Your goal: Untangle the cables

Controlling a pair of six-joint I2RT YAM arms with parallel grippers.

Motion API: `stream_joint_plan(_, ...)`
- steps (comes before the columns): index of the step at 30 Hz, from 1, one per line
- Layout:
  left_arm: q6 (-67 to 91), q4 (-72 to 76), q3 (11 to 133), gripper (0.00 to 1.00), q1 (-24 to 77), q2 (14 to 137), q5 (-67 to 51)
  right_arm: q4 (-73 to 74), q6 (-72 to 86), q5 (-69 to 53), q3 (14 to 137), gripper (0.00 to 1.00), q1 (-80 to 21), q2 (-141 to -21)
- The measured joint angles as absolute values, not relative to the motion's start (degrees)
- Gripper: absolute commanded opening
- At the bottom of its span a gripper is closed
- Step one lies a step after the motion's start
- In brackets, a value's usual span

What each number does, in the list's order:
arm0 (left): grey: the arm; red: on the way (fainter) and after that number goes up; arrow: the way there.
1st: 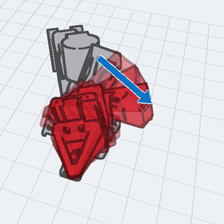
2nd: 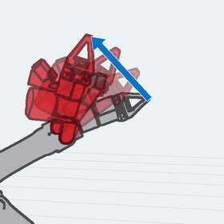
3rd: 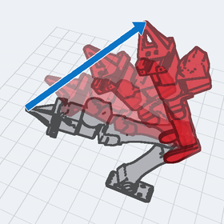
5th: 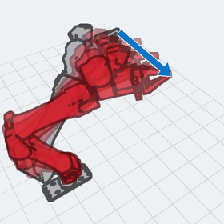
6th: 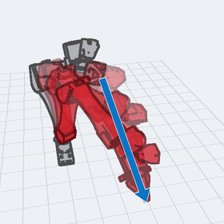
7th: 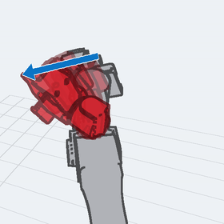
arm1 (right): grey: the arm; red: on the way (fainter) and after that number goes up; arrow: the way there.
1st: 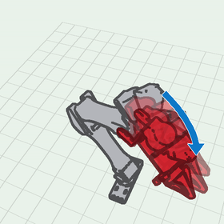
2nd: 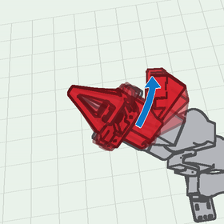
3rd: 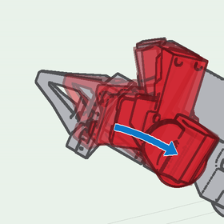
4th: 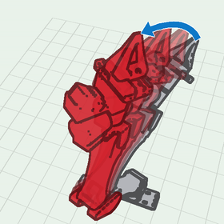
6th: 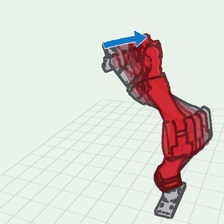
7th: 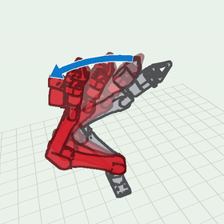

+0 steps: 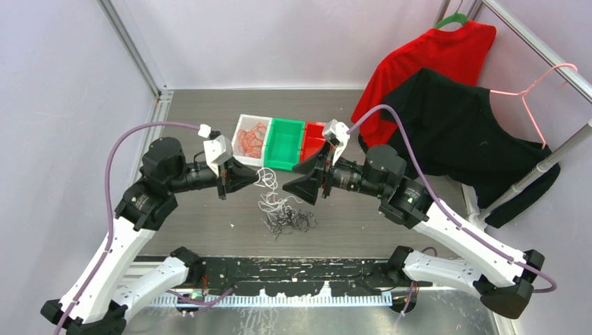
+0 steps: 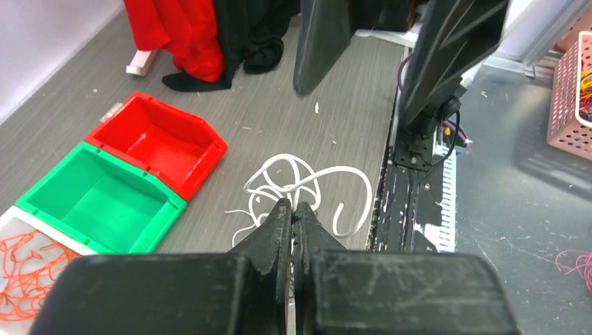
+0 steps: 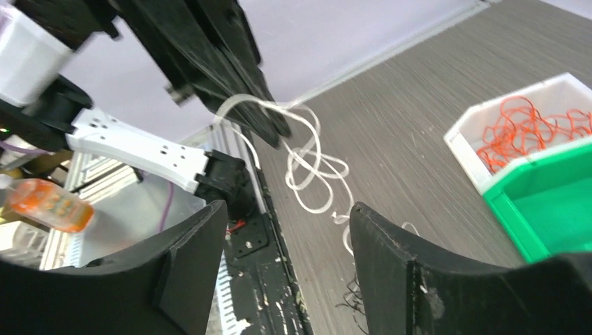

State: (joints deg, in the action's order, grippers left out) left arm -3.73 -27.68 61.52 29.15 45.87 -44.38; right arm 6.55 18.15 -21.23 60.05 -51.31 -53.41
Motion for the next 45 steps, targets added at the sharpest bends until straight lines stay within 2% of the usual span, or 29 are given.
stream_joint_plan(7,-1.54,-26.20,66.48,0.00,29.15,47.92,-44.64,2.59,16.67,-17.34,52.40,0.70,-51.31,-54.35)
stream_joint_plan(13,0.08,-25.41,70.70,0.00,29.15,49.76,-45.10,-3.95,17.12,-16.56,51.33,0.70,-51.55,-60.99)
stream_joint_plan(17,0.82,-25.17,73.14,0.00,29.15,51.11,-45.28,-8.03,17.74,-16.49,51.33,0.64,-52.51,-65.84)
stream_joint_plan(22,1.54,-25.10,77.62,0.00,29.15,53.54,-45.69,-13.41,19.49,-15.33,51.13,0.51,-53.25,-71.33)
stream_joint_plan(29,2.79,-25.12,86.41,0.00,29.15,56.95,-46.30,-21.21,22.02,-11.55,45.45,0.44,-53.30,-75.09)
stream_joint_plan(34,2.59,-25.02,94.15,0.00,29.15,58.50,-45.71,-26.22,24.62,-8.23,36.80,0.44,-53.30,-76.29)
stream_joint_plan(38,1.78,-24.53,99.11,0.00,29.15,59.00,-43.97,-29.65,27.07,-5.34,29.54,0.49,-53.30,-76.27)
stream_joint_plan(45,-2.04,-22.11,105.23,0.00,29.15,60.75,-38.30,-33.95,30.04,-2.24,22.65,0.49,-53.30,-75.50)
